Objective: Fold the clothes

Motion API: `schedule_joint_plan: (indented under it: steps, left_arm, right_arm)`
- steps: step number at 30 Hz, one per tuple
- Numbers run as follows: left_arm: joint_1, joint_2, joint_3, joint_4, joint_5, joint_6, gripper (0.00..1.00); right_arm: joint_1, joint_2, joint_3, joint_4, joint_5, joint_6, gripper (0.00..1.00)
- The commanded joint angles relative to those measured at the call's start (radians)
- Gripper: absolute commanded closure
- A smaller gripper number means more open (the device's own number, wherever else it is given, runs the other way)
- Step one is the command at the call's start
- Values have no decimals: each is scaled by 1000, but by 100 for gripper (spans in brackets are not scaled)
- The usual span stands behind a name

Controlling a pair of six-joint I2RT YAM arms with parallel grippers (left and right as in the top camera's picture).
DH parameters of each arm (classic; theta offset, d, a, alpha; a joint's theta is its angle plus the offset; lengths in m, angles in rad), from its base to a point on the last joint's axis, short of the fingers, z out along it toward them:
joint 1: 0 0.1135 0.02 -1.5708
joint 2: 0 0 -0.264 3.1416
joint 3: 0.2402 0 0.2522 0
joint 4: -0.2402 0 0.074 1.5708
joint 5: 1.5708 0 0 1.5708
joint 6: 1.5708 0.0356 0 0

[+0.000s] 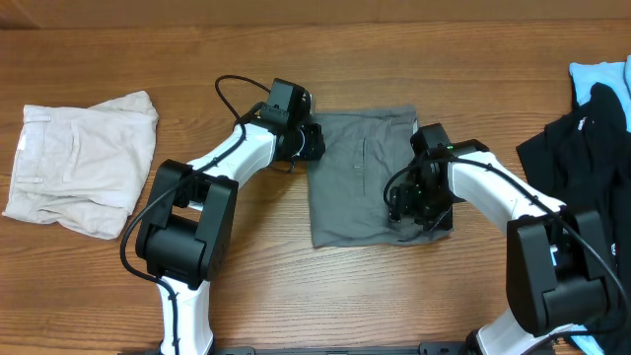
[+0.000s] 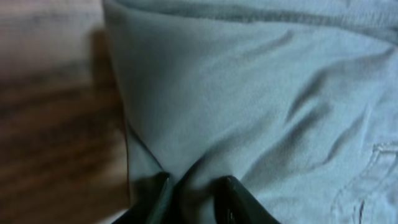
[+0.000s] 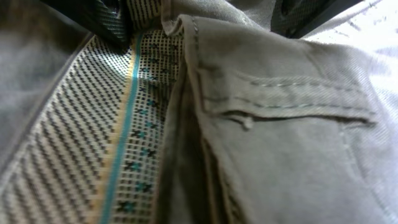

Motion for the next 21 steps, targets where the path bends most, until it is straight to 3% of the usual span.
schedule_joint_plan:
  steps: [1,4,5,10,17,19,21]
  left_arm:
    - [-7,11,2,-86,122,3,80]
    - [-13,11,2,-160,171,3,87]
    - [-24,11,2,-227,183,3,90]
    - [-47,-1,2,-372,190,17,92]
    - [-34,-163,9,-328,186,37,81]
    - [-25,-226,13,-273,184,37,63]
    - [-16,-278,13,-209,156,37,23]
  right_arm:
    - [-7,10,-41,30,277,96,22]
    - [-7,10,-41,86,394,111,21]
    - [-7,10,-41,157,459,110,16]
    - [-7,9,-20,325,487,46,9]
    - [-7,-32,83,227,464,47,9]
    - [-7,-64,108,190,464,47,9]
    - [-7,-98,122,167,464,47,9]
